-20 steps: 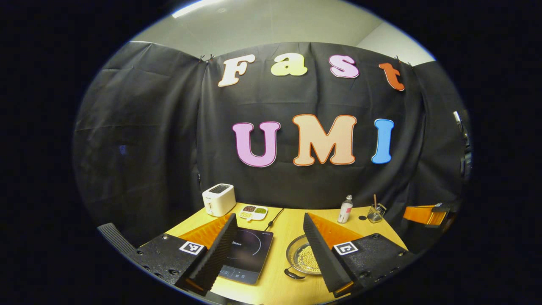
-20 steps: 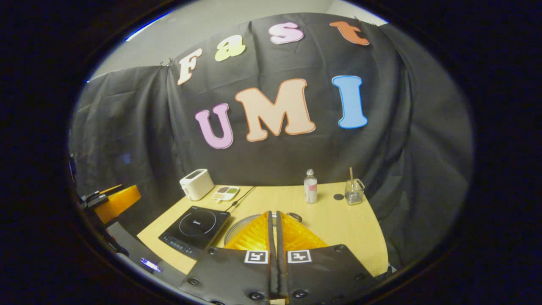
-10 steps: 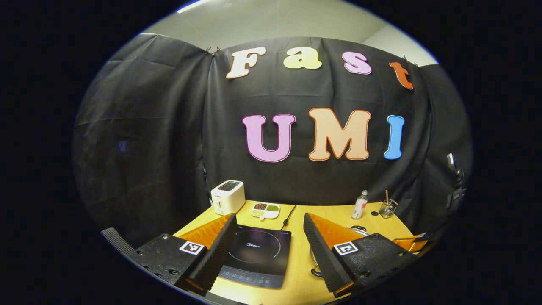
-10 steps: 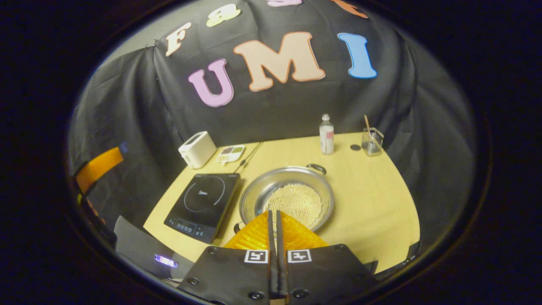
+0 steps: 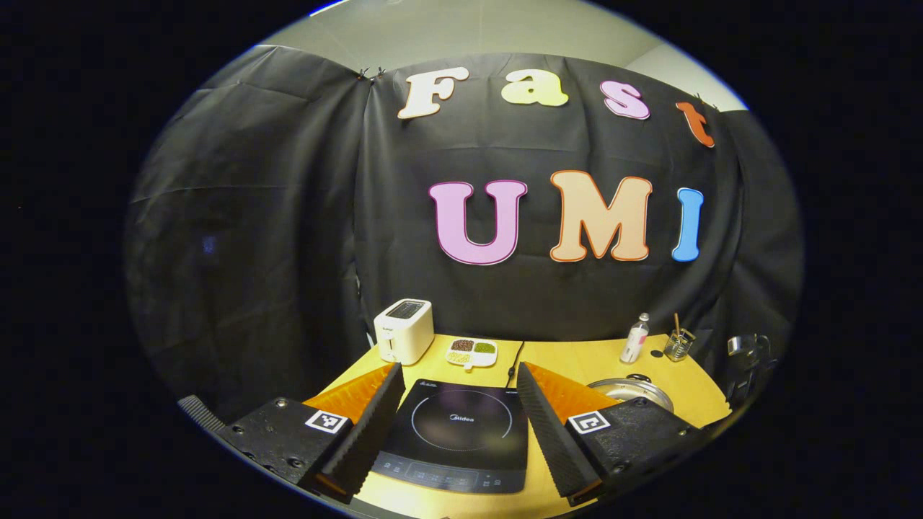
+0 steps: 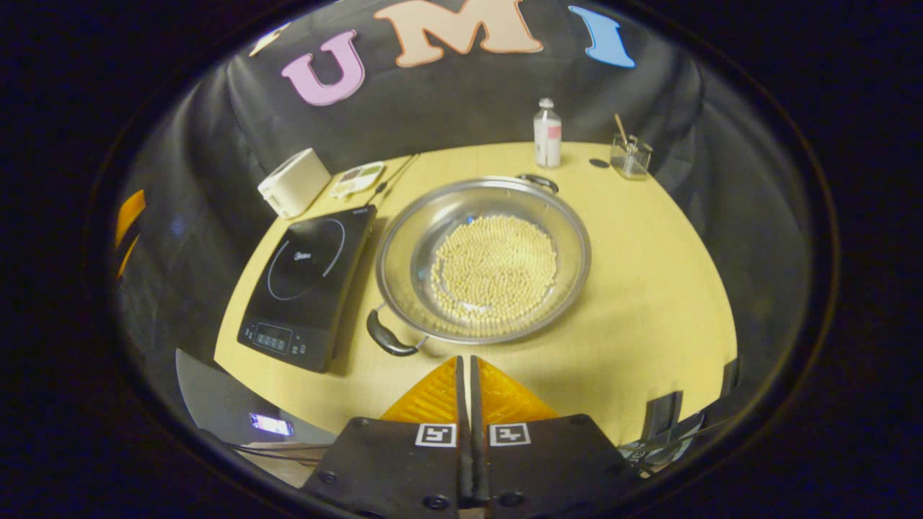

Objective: First push the handle of the pot to place it horizontally, then grasp the pot with both hands and set it on the induction cooktop.

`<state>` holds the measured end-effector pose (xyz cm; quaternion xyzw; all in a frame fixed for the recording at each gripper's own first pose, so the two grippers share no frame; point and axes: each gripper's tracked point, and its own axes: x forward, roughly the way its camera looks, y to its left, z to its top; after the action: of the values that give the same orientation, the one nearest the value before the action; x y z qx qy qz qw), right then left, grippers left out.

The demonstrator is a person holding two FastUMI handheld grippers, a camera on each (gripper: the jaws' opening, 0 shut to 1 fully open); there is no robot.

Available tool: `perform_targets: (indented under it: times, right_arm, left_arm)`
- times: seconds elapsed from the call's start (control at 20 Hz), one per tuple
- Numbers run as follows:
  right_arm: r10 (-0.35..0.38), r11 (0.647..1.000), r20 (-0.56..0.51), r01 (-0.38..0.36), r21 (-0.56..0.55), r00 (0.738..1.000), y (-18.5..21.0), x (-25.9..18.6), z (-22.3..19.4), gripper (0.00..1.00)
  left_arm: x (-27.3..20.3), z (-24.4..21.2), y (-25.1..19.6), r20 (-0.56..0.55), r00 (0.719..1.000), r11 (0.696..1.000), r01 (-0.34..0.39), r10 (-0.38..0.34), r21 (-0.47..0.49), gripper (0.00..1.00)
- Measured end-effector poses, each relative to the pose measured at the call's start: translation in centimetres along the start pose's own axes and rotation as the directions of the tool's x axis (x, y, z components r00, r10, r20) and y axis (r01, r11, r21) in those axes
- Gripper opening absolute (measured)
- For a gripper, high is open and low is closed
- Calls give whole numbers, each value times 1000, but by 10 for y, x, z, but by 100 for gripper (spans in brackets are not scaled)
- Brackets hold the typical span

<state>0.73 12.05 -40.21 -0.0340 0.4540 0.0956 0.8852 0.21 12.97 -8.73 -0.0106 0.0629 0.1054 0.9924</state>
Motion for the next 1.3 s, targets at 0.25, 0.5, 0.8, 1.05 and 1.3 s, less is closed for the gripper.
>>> perform_targets:
  times: [0.25, 0.5, 0.8, 1.05, 1.3]
  right_arm:
    - [-41, 999, -92, 41, -5, 995, 5, 31, -25, 0]
    - [-78, 997, -142, 81, 14, 987, 5, 47, -39, 3]
    - [-80, 995, -173, 88, 36, 982, 11, 65, -40, 3]
    - [-47, 993, -173, 65, 97, 984, 29, 78, -32, 0]
    - [-47, 990, -173, 69, 123, 984, 35, 85, -29, 0]
  left_arm:
    - [5, -8, 18, -19, 1000, 1000, -2, 3, 24, 99]
    - [9, -13, 23, -30, 999, 1000, 13, -12, 22, 92]
    - [10, -19, 32, -39, 999, 1000, 9, -9, 11, 92]
    - [10, -24, 43, -45, 999, 1000, -5, 6, 10, 92]
    - [10, -27, 47, -52, 999, 1000, -11, 11, 5, 92]
